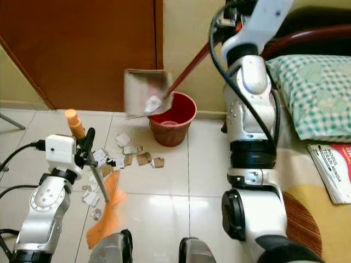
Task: Sweep floor
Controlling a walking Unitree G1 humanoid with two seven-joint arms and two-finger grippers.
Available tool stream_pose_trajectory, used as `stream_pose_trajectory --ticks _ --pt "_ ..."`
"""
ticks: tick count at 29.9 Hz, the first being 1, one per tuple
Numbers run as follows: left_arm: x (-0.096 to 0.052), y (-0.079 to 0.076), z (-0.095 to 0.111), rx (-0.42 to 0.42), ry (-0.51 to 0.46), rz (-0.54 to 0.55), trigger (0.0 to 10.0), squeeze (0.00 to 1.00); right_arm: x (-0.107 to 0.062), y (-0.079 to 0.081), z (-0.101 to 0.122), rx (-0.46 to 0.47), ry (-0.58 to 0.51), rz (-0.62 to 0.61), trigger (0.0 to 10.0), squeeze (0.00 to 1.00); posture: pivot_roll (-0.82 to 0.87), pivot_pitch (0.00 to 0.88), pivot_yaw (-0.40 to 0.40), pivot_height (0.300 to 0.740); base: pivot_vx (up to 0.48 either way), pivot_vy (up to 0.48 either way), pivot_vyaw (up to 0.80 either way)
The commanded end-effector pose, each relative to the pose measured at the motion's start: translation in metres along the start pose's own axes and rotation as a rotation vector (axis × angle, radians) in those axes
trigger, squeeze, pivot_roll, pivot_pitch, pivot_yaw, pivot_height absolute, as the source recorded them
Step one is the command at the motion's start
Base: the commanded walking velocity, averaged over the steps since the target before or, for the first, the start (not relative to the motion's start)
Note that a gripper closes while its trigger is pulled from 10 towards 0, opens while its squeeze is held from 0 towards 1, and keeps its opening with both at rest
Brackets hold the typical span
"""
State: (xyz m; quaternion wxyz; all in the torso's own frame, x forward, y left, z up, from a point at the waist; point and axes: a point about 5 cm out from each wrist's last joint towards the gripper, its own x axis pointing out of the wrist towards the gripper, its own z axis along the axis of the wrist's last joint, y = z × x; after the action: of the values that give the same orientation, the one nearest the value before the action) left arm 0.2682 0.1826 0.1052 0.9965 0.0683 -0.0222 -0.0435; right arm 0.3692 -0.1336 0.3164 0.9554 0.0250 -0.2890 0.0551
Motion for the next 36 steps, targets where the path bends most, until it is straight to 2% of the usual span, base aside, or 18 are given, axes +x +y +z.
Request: stream_pose_trajectory --ticks 1,3,5,6,7,8,9,14,17,25,30,33,34,36 --pt "0.002 -0.005 -0.002 -0.017 0.007 -0.013 10.0 0.0 0.004 0.015 0.012 -0.049 -0.088 0.053 10.0 0.0 -0.01 0.144 -0.031 0.74 0.0 0.0 0.0" --pt "0.002 -0.006 -0.001 -0.018 0.006 -0.013 10.0 0.0 0.003 0.022 0.008 -0.076 -0.093 0.071 10.0 0.0 -0.01 0.144 -0.031 0.74 0.0 0.0 0.0" --pt "0.003 -0.007 -0.001 -0.019 0.004 -0.016 10.0 0.0 -0.002 0.037 0.002 -0.136 -0.113 0.128 10.0 0.0 -0.01 0.14 -0.031 0.74 0.0 0.0 0.0" --pt "0.003 -0.007 -0.001 -0.019 0.004 -0.016 10.0 0.0 -0.004 0.043 0.001 -0.182 -0.131 0.15 10.0 0.0 -0.01 0.14 -0.032 0.74 0.0 0.0 0.0" --pt "0.004 -0.007 -0.001 -0.02 0.003 -0.016 10.0 0.0 -0.01 0.056 -0.002 -0.254 -0.172 0.206 10.0 0.0 0.0 0.139 -0.034 0.74 0.0 0.0 0.0" --pt "0.004 -0.007 -0.001 -0.02 0.003 -0.014 10.0 0.0 -0.014 0.063 -0.004 -0.285 -0.192 0.242 10.0 0.0 0.0 0.138 -0.036 0.74 0.0 0.0 0.0" --pt "0.004 -0.007 -0.001 -0.02 0.003 -0.014 10.0 0.0 -0.014 0.063 -0.004 -0.285 -0.192 0.242 10.0 0.0 0.0 0.138 -0.036 0.74 0.0 0.0 0.0" --pt "0.003 -0.008 -0.002 -0.022 0.002 -0.009 10.0 0.0 -0.034 0.089 -0.015 -0.331 -0.232 0.361 10.0 0.0 0.0 0.137 -0.042 0.74 0.0 0.0 0.0" --pt "0.003 -0.009 -0.002 -0.025 0.001 -0.009 10.0 0.0 -0.044 0.098 -0.02 -0.399 -0.272 0.432 10.0 0.0 0.0 0.136 -0.044 0.74 0.0 0.0 0.0" --pt "0.006 -0.014 -0.001 -0.03 -0.004 -0.019 10.0 0.0 -0.059 0.104 -0.028 -0.466 -0.3 0.509 10.0 0.0 -0.01 0.133 -0.045 0.74 0.0 0.0 0.0" --pt "0.008 -0.014 -0.001 -0.03 -0.009 -0.021 10.0 0.0 -0.058 0.102 -0.02 -0.481 -0.353 0.473 10.0 0.0 -0.02 0.129 -0.043 0.74 0.0 0.0 0.0" --pt "0.009 -0.014 0.0 -0.03 -0.012 -0.021 10.0 0.0 -0.049 0.1 0.002 -0.424 -0.42 0.39 10.0 0.0 -0.01 0.128 -0.043 0.74 0.0 0.0 0.0" --pt "0.009 -0.015 0.0 -0.031 -0.013 -0.021 10.0 0.0 -0.043 0.099 0.015 -0.349 -0.438 0.333 10.0 0.0 -0.01 0.127 -0.042 0.74 0.0 0.0 0.0" --pt "0.009 -0.015 0.0 -0.031 -0.013 -0.022 10.0 0.0 -0.039 0.098 0.021 -0.296 -0.431 0.304 10.0 0.0 -0.01 0.127 -0.042 0.74 0.0 0.0 0.0"
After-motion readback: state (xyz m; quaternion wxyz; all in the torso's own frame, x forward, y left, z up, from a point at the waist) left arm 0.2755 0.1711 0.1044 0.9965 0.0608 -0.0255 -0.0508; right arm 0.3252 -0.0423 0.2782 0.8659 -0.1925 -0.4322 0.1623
